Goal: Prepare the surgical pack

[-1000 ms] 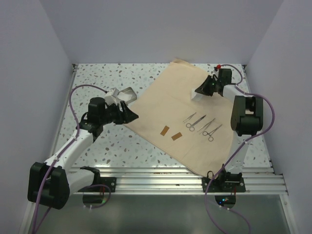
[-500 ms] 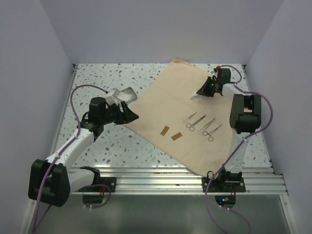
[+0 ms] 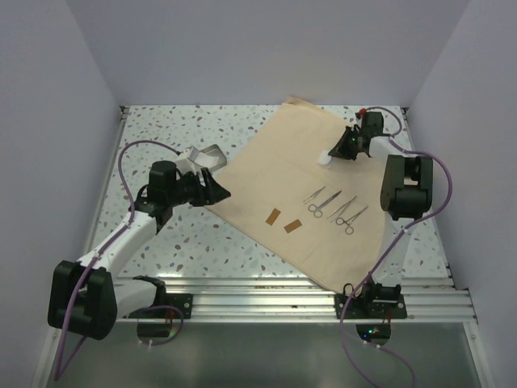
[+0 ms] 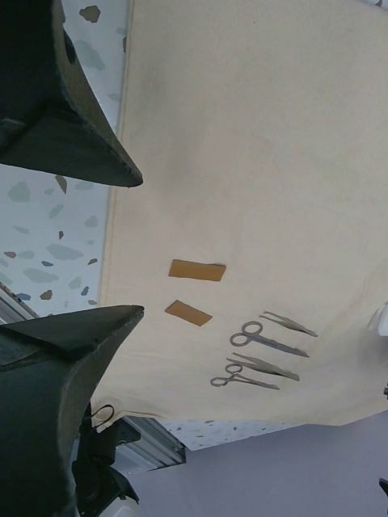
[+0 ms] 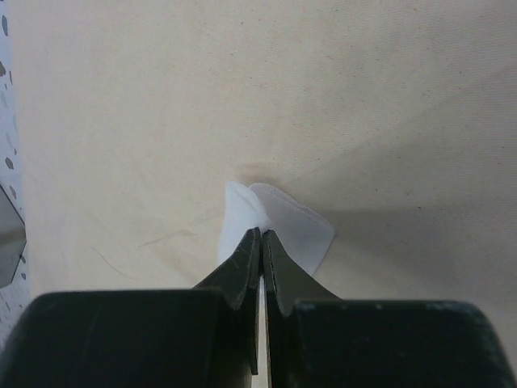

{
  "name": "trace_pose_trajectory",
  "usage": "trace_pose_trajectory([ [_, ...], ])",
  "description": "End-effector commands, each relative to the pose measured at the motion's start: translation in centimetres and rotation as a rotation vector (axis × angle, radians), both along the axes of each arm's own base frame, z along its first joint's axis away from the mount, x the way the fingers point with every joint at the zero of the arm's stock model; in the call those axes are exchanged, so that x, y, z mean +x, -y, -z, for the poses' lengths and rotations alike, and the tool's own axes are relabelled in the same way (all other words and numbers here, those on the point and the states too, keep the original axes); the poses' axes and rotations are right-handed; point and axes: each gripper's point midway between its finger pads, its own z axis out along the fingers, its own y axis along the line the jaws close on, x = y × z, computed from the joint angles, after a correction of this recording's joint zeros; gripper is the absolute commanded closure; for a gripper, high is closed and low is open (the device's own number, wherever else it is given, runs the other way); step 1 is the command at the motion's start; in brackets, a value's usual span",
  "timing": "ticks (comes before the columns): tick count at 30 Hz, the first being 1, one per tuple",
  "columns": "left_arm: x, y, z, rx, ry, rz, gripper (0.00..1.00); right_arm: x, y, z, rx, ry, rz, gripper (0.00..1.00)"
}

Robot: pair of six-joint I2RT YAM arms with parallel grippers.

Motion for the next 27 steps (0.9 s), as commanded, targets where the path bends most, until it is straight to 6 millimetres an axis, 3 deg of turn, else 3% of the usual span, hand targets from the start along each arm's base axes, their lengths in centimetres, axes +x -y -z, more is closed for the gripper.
trace_pose_trajectory([
  [1, 1.0, 0.7, -2.1, -0.016, 0.092, 0.032, 0.36, 1.1, 0.8, -0.1, -0.033, 0.021, 0.006, 1.0],
  [7, 1.1, 0.7, -1.9, -0.014, 0.087, 0.031, 0.36, 1.1, 0.9, 0.3, -0.037, 0.015, 0.003, 1.0],
  [17, 1.0, 0.8, -2.1, -0.018, 0.087, 0.035, 0.36, 0.7, 1.9, -1.6, -0.096, 0.045, 0.02, 0.61],
  [23, 1.1, 0.2, -3.2, -0.004, 0.12, 0.003, 0.36, -0.1, 2.2, -1.9, -0.118, 0.032, 0.023, 0.48],
  [27, 0.6, -0.3, -3.1, 0.019, 0.102, -0.017, 0.35, -0.1, 1.9, -1.3, -0.107, 0.023, 0.016, 0.46],
])
